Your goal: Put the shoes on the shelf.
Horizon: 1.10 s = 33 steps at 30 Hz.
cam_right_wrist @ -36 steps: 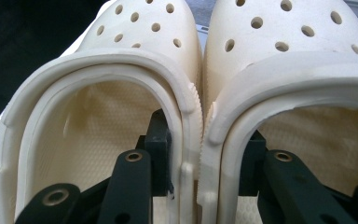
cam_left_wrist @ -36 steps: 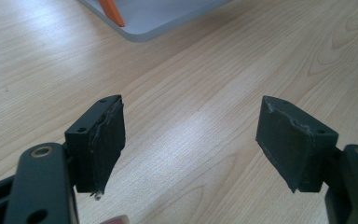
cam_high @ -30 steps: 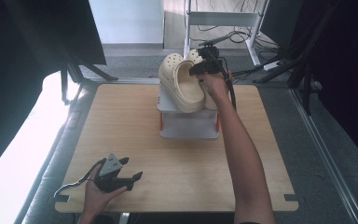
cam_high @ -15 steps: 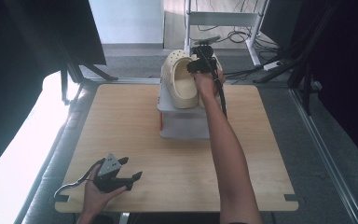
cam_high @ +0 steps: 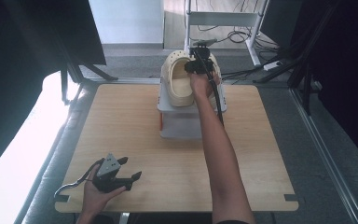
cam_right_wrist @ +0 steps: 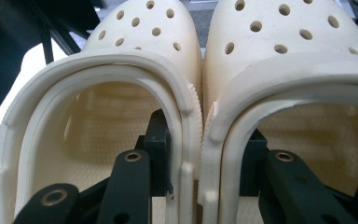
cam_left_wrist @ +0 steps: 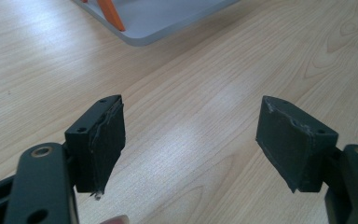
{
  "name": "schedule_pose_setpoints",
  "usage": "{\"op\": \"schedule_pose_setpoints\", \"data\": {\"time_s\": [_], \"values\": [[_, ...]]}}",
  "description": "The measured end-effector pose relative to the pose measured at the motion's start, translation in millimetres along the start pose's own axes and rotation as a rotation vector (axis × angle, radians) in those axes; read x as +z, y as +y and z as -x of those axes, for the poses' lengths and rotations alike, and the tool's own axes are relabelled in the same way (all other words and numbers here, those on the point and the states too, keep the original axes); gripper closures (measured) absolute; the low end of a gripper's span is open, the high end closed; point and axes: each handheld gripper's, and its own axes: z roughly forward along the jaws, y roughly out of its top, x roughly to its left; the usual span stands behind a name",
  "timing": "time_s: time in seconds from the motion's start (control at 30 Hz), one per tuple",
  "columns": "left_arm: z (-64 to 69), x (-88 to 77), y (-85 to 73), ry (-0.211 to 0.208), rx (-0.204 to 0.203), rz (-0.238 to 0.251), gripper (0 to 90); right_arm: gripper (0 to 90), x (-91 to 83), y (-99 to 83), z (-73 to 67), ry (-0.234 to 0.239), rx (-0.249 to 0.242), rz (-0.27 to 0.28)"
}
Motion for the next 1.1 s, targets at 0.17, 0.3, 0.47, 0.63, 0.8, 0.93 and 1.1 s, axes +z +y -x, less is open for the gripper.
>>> {"op": "schedule_pose_setpoints", "data": {"time_s": [0.17,0.3,0.47,0.63,0.8,0.93,1.1], "values": [[0.0,0.2,-0.1,0.000,0.001,0.000,24.4,64.2,5.3,-2.6,-3.7,-0.015,-0.007,-0.002],[0.4,0.5,-0.1,-0.001,0.001,-0.001,24.4,59.5,5.7,-4.6,-5.2,-0.019,-0.025,0.004],[0.6,0.2,0.1,-0.004,-0.003,0.001,24.4,52.4,-1.2,-4.1,1.1,0.001,-0.036,0.014],[0.5,0.8,0.8,-0.004,-0.006,-0.001,24.4,46.3,-7.3,-7.9,6.7,0.068,-0.074,-0.008],[0.2,0.1,1.6,-0.002,-0.015,0.002,24.4,44.8,-15.0,-12.4,13.0,0.116,-0.124,-0.016],[2.8,0.6,-0.3,0.003,-0.011,-0.012,24.4,44.4,-24.1,-13.7,18.9,0.150,-0.161,-0.021],[3.1,0.0,0.3,0.008,-0.016,-0.009,24.4,44.2,-37.6,-19.6,26.8,0.202,-0.188,-0.001]]}}
